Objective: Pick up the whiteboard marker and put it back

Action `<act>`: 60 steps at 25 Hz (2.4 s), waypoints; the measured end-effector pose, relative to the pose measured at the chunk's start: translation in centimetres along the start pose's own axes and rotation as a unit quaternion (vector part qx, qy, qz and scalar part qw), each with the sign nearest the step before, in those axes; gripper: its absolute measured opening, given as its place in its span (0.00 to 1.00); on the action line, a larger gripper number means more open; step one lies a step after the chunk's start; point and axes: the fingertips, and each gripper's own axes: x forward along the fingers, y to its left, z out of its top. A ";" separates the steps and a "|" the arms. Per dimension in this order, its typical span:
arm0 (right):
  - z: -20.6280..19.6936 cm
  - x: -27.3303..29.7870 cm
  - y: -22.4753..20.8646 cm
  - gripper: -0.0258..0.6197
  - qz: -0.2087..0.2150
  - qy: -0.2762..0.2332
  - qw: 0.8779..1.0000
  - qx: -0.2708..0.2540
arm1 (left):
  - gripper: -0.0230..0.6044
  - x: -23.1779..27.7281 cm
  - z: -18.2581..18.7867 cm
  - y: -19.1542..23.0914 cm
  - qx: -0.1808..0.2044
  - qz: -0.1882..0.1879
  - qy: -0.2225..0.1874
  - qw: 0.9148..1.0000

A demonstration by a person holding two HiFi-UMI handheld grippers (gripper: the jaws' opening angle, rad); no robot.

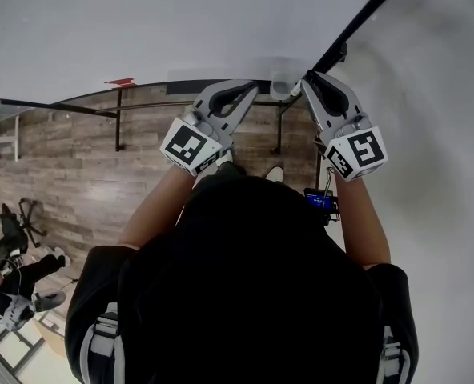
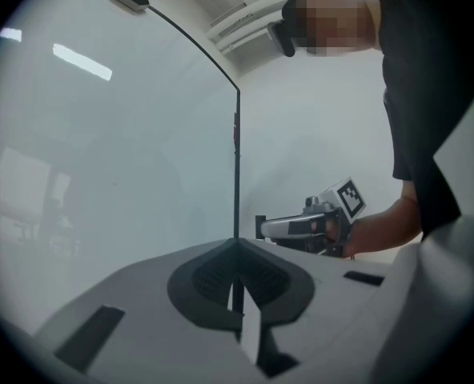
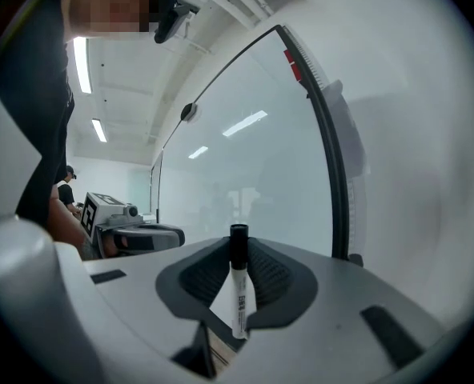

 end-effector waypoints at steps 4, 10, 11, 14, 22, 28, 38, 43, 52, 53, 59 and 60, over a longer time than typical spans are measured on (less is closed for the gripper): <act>0.5 -2.2 0.7 0.14 0.009 -0.009 1.000 0.005 | 0.04 -0.1 0.8 -1.8 0.004 -0.011 0.000 1.000; 0.0 -5.1 2.0 0.14 0.014 -0.005 1.000 -0.009 | 0.04 -0.4 0.4 -4.5 0.019 -0.007 0.005 1.000; -0.1 -5.6 2.2 0.14 0.015 -0.005 1.000 -0.010 | 0.04 -0.4 0.1 -4.8 0.021 -0.002 0.017 1.000; -0.4 -6.8 2.7 0.14 0.022 -0.006 1.000 -0.012 | 0.04 -0.7 -0.2 -5.8 0.023 0.013 0.022 0.999; -1.1 -9.4 3.5 0.14 0.044 -0.009 0.999 -0.003 | 0.04 -1.2 -0.6 -8.8 0.019 0.033 0.010 0.999; -2.0 -10.5 4.4 0.14 0.062 -0.009 0.998 -0.005 | 0.04 -1.6 -1.0 -10.5 0.018 0.047 0.012 0.999; -2.8 -11.2 5.4 0.14 0.069 -0.001 0.998 -0.010 | 0.04 -2.3 -1.7 -11.4 0.018 0.055 0.017 0.998; -3.2 -11.5 5.6 0.14 0.071 0.003 0.997 -0.004 | 0.04 -2.3 -1.9 -11.7 0.016 0.054 0.018 0.998; -3.4 -10.7 4.9 0.14 0.066 0.005 0.998 -0.003 | 0.04 -1.7 -2.5 -10.7 0.013 0.055 0.028 0.998; -3.4 -10.6 4.7 0.14 0.065 0.005 0.998 -0.002 | 0.04 -1.5 -2.4 -10.5 0.013 0.056 0.029 0.998; -3.2 -9.7 4.0 0.14 0.059 0.007 0.998 -0.003 | 0.04 -0.9 -2.0 -9.6 0.016 0.046 0.019 0.999; -3.2 -9.5 3.8 0.14 0.058 0.007 0.998 -0.003 | 0.04 -0.8 -1.9 -9.4 0.015 0.043 0.018 0.999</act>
